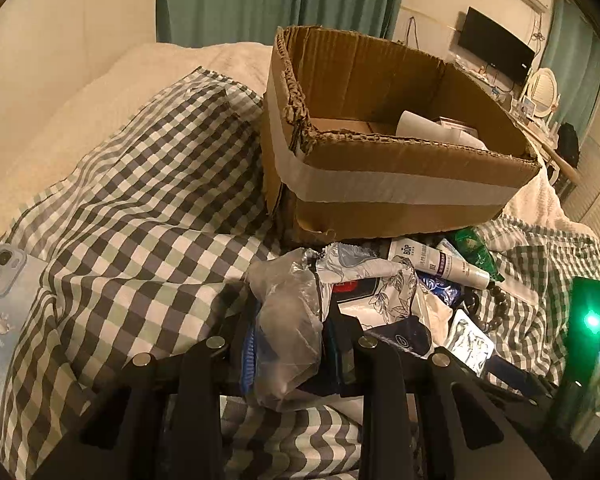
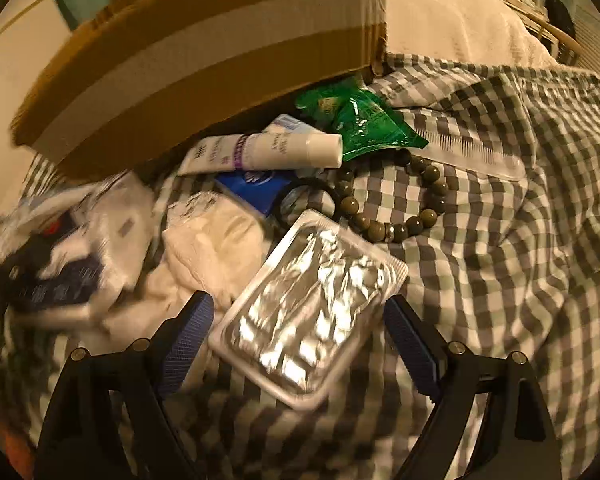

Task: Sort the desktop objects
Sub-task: 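Grasp the crumpled printed plastic bag with the left tool while the right tool grasps the clear blister tray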

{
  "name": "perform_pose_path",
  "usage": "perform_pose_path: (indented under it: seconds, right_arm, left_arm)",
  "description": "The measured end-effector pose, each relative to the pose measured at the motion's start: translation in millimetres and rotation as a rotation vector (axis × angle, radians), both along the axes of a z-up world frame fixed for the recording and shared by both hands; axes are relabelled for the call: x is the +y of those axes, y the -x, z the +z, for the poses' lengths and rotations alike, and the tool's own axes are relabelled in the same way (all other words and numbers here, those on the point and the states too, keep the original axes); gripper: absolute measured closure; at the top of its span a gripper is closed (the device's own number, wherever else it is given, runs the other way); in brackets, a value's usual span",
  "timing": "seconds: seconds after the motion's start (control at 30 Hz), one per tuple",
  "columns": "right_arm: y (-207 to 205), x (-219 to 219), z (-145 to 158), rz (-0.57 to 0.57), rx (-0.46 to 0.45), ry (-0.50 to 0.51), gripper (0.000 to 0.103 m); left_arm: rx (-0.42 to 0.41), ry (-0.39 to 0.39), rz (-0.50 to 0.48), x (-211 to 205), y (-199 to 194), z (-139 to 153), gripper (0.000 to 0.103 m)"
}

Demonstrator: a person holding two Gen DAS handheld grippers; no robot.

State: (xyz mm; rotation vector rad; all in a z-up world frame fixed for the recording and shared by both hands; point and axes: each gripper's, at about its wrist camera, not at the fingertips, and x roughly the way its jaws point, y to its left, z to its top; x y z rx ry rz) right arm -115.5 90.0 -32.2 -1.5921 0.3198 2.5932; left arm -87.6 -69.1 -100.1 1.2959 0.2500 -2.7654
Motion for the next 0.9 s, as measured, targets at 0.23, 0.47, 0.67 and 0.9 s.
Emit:
perform_pose_path:
  seconds: [0.23,0.47,0.67,0.9]
  right_arm:
    - [-11,1,-9,0.047,-0.004,-0.027,0.037]
    - [-33,11,5,0.090,0.039,-0.017,0.048]
    - [-45,24,20,0.103,0.072,0.015,0.084]
    - [-58,30,27,0.122,0.091,0.042,0.087]
  left_arm:
    - [0.015,0.021,-0.018,6,-2,2,0.075]
    - [0.036,0.033,-0.039,11,-8,4,0.075]
    - [0.046,0.036,-0.046,14,-11,6,0.075]
    - [0.059,0.037,-0.054,15,-13,7,0.075]
